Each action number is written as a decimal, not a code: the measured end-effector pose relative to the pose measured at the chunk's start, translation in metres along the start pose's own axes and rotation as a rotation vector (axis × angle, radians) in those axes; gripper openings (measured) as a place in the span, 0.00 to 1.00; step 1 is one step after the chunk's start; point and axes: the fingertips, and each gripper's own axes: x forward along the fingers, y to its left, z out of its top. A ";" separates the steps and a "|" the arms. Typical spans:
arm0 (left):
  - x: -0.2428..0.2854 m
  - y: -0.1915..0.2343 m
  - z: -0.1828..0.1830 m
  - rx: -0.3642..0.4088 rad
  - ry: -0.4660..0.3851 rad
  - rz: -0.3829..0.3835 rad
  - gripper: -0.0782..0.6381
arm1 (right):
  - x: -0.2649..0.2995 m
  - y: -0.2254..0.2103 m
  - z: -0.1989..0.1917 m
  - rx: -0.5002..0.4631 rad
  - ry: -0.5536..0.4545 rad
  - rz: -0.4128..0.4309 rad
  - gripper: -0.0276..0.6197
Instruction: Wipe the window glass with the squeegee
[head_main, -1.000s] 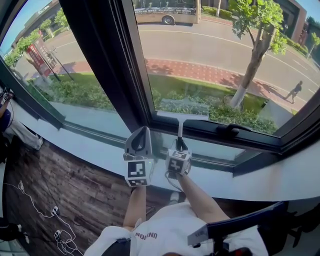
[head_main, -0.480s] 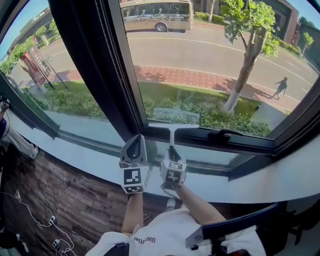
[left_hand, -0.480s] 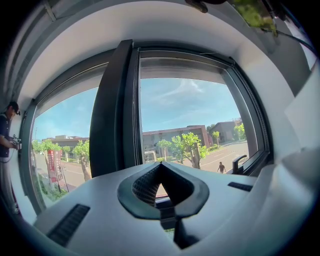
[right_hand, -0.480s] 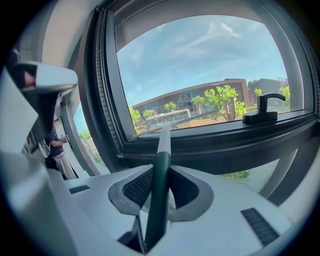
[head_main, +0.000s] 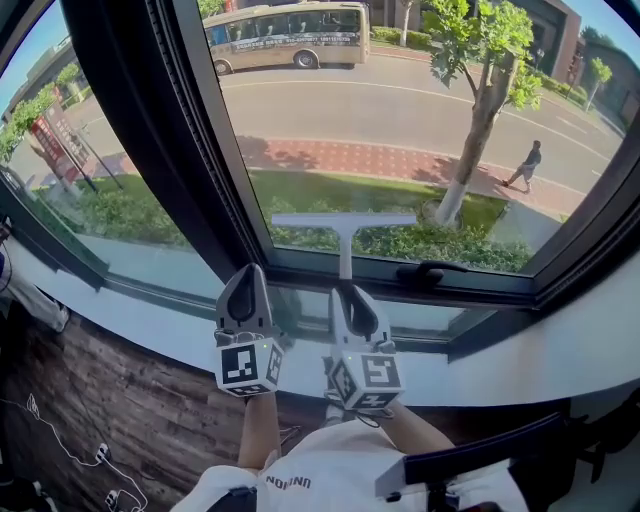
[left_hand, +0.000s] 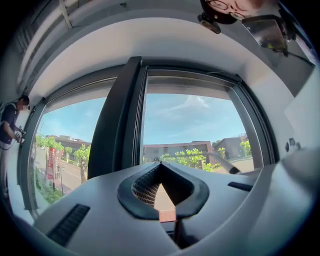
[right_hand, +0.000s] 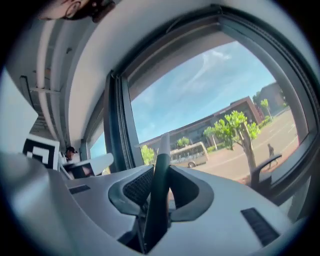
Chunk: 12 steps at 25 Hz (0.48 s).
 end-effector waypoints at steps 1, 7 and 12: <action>0.001 -0.003 0.009 0.000 -0.022 -0.004 0.10 | -0.006 -0.003 0.026 -0.023 -0.073 -0.005 0.19; 0.007 -0.047 0.063 0.074 -0.151 -0.077 0.10 | -0.058 -0.054 0.154 -0.256 -0.416 -0.141 0.19; 0.015 -0.080 0.105 0.114 -0.247 -0.136 0.10 | -0.100 -0.091 0.219 -0.385 -0.568 -0.234 0.19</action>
